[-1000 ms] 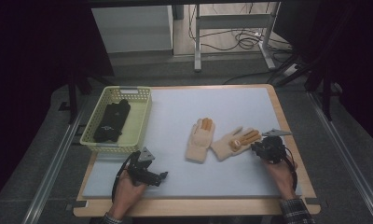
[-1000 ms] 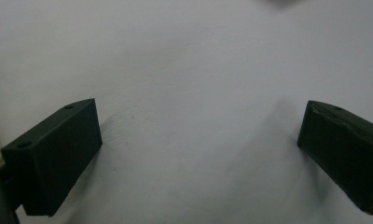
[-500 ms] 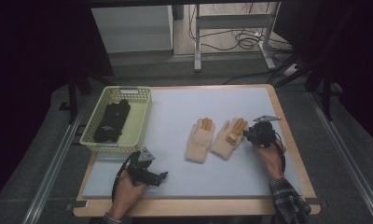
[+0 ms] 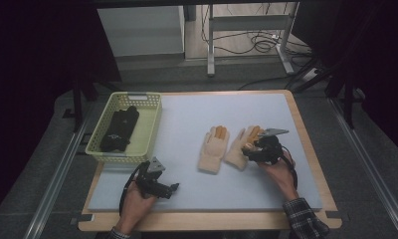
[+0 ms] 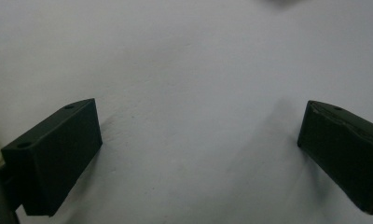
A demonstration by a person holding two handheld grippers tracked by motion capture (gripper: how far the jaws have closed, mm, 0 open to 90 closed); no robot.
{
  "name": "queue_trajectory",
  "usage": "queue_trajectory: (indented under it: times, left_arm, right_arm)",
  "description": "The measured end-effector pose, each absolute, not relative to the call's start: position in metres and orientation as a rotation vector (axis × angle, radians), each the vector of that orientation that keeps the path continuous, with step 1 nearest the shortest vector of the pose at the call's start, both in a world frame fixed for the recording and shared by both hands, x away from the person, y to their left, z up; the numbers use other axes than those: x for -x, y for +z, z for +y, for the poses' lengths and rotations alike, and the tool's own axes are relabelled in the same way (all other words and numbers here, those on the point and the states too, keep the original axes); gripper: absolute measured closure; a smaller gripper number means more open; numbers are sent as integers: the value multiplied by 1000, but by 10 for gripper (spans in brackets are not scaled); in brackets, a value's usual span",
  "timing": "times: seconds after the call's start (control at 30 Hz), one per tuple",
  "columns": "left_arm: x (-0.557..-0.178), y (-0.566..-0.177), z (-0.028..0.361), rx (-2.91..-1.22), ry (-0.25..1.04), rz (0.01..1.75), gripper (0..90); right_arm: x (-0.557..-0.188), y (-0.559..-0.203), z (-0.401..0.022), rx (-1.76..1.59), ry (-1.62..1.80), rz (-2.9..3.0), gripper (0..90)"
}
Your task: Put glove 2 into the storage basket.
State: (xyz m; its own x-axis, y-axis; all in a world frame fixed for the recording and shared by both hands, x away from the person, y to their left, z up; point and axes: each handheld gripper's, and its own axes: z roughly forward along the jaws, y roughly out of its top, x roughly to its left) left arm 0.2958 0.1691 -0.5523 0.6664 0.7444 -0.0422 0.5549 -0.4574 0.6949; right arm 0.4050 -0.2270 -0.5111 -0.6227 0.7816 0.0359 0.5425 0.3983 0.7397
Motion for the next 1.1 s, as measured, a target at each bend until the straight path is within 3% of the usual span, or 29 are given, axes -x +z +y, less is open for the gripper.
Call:
queue_trajectory:
  times: [0.07, 0.1, 0.23, 0.67, 0.97, 1.1]
  left_arm:
    - [-296, -552, 169, -2183, 350, 998, 0]
    - [-296, -552, 169, -2182, 350, 998, 0]
    - [-296, -552, 169, -2183, 350, 998, 0]
    - [-296, -552, 169, -2184, 349, 998, 0]
    - [-296, -552, 169, -2184, 351, 996, 0]
    - [-296, -552, 169, -2182, 350, 998, 0]
  right_arm:
    - [-407, -514, -224, -1151, 1022, 2337, 404]
    - [-408, -521, -220, -1136, 959, 2344, 526]
    - [-404, -516, -223, -1118, 974, 2337, 611]
    - [-385, -462, -219, -999, 1128, 2335, 612]
    - [-384, -441, -166, -819, 1201, 2403, 604]
    - [-393, -448, -140, -734, 1187, 2454, 603]
